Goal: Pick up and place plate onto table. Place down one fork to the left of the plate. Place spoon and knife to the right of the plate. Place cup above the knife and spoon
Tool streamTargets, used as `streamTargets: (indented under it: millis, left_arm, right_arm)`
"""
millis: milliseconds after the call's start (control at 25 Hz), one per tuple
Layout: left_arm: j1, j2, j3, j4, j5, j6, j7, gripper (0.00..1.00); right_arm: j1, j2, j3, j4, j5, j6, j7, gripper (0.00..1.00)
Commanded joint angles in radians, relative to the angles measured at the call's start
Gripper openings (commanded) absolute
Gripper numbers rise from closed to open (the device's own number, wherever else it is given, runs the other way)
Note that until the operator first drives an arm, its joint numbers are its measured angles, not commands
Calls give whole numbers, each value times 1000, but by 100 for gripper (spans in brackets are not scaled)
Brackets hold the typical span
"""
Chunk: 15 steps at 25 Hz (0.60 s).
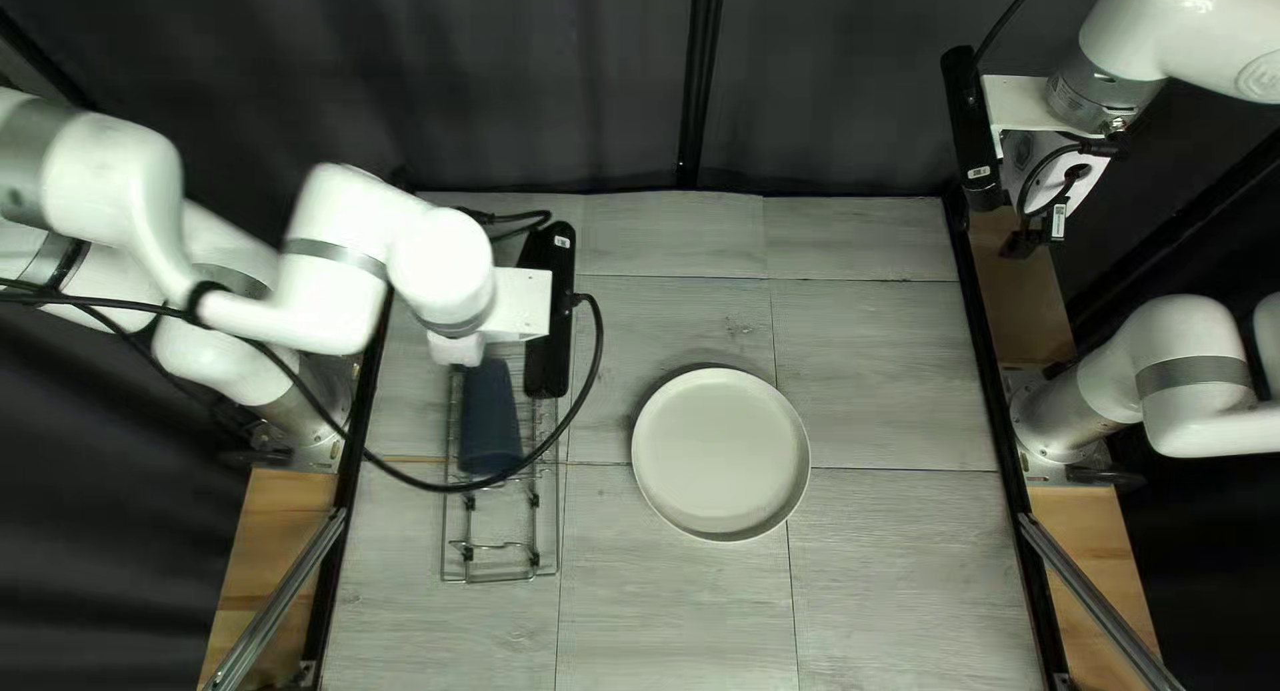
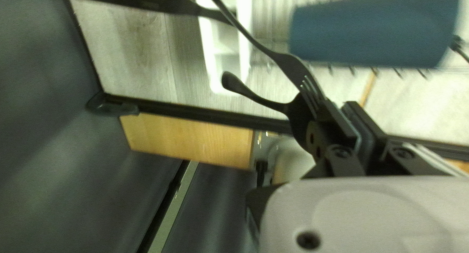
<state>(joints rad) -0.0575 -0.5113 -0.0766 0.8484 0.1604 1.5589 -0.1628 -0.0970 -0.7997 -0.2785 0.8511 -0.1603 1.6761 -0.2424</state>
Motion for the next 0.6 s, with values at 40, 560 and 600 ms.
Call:
streamTargets:
  millis: [40, 560, 600]
  left_arm:
    - [-9, 1, -10, 20, -5, 15, 3, 0]
    - [-45, 17, -52, 89, -17, -1, 6, 0]
    - [-55, 28, -61, 104, -17, -20, 16, 0]
  right_arm:
    - [0, 0, 0, 0, 0, 0, 0, 100]
    - [0, 0, 0, 0, 0, 0, 0, 100]
    - [0, 0, 0, 0, 0, 0, 0, 100]
